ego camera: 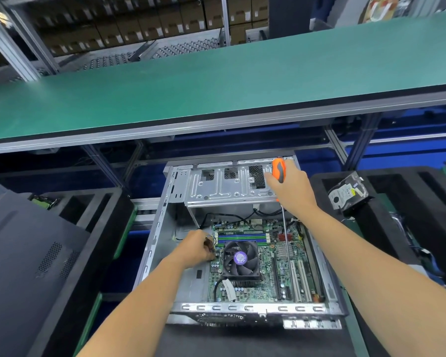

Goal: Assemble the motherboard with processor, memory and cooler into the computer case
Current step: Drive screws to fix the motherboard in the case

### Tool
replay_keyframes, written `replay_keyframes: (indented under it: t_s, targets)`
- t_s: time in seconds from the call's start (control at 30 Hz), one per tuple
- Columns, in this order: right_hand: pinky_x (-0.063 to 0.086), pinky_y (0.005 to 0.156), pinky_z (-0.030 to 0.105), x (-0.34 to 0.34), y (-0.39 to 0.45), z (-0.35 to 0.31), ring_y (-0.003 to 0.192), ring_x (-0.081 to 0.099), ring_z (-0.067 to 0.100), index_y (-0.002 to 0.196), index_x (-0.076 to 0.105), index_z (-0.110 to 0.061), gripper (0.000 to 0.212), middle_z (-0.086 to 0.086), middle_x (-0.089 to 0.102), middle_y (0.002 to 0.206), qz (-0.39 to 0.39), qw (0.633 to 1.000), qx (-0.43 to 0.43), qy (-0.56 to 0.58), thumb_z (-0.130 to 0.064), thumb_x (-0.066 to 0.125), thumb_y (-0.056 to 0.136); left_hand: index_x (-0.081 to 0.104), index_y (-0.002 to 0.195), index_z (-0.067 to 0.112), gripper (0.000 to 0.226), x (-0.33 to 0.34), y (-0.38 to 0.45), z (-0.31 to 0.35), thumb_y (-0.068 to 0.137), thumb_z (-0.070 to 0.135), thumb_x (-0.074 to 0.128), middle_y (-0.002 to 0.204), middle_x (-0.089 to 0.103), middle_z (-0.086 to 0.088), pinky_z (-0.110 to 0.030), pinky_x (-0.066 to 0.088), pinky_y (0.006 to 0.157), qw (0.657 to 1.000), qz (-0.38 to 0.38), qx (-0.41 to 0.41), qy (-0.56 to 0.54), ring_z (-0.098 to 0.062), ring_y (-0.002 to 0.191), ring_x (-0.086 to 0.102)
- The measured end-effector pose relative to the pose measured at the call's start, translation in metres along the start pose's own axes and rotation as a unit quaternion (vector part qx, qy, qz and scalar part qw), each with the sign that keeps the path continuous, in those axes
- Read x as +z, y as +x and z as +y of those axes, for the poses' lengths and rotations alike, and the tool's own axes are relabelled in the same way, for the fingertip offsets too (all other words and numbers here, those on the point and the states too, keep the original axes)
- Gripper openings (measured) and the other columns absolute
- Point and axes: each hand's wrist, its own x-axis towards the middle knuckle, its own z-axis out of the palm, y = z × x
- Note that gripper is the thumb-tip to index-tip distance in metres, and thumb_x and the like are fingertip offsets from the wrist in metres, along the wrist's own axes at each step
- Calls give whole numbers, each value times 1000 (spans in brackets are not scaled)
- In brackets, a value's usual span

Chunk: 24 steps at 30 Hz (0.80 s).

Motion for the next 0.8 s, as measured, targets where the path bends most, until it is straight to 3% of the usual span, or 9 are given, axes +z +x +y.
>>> replay_keyframes:
  t_s: [0.17, 0.37, 0.57, 0.67, 0.8]
  targets:
    - [34, 47, 24, 0, 0, 1, 54, 47, 11, 94, 46, -15, 26, -4, 48, 66, -2, 1000, 2, -1, -40, 56, 95, 66, 73, 5, 12, 1, 1, 1, 73, 9, 76, 67, 64, -4, -30, 51, 68, 1000, 13, 6, -13, -16, 63, 55]
    - [32, 47, 24, -1, 1, 1, 53, 46, 10, 94, 45, -16, 26, -5, 47, 65, -2, 1000, 1, 0, -39, 56, 95, 56, 61, 14, 24, 0, 1, 3, 73, 10, 76, 59, 56, 2, -24, 42, 57, 1000, 9, -2, 22, -15, 57, 49]
    - [36, 48, 27, -2, 0, 0, 54, 46, 12, 93, 47, -14, 26, -4, 47, 66, -2, 1000, -1, 4, -39, 56, 94, 43, 53, 18, 37, 2, 1, 7, 78, 8, 69, 58, 48, 0, -26, 35, 55, 997, 4, 7, 79, -19, 59, 44]
    - [41, 50, 30, -2, -1, -1, 55, 48, 13, 94, 47, -15, 26, -4, 47, 66, -7, 1000, -1, 8, -39, 56, 95, 44, 52, 19, 38, 2, 0, 6, 77, 8, 69, 54, 48, 4, -24, 34, 53, 997, 8, 12, 75, -15, 54, 43]
    - [32, 47, 25, -3, -1, -1, 53, 45, 11, 89, 46, -15, 27, -4, 46, 64, -5, 1000, -2, 6, -39, 57, 95, 47, 54, 16, 32, 2, 0, 5, 76, 9, 69, 56, 49, 2, -25, 37, 53, 998, 7, 9, 69, -17, 56, 44]
